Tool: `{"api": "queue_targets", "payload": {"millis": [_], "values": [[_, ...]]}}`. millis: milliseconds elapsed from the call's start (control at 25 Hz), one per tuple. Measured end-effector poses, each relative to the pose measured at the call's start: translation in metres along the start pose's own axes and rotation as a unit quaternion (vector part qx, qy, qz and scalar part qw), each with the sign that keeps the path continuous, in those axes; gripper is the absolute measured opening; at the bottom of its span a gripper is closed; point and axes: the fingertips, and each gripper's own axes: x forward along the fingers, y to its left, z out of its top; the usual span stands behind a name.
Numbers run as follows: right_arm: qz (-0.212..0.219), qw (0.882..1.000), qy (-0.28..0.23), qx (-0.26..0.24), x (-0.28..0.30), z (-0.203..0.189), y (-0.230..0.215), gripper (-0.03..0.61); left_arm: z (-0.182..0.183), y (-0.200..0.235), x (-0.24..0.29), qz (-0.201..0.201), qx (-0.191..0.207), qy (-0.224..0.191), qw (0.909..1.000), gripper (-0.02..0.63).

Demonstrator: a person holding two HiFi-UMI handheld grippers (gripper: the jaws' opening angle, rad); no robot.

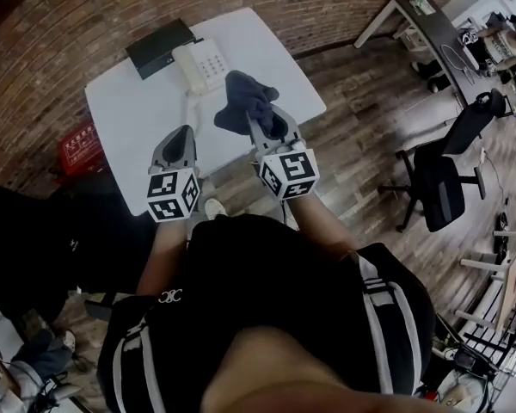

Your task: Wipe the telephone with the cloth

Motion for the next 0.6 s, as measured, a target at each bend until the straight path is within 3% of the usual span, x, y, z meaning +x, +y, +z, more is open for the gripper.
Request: {"api": "queue_targets", "payload": {"millis": [360, 600], "values": [[0.011, 0.999, 0.028, -0.022, 0.095, -0.004, 0.010, 0.057, 0.007, 0.090, 0.027, 0.028, -0.028, 0.008, 0.9992, -0.006], [0.056, 0.998, 0.027, -0.020, 0.153, -0.003, 0.007, 0.057, 0.008, 0.123, 0.020, 0.083, -0.046, 0.005, 0.9955, -0.006]]}}
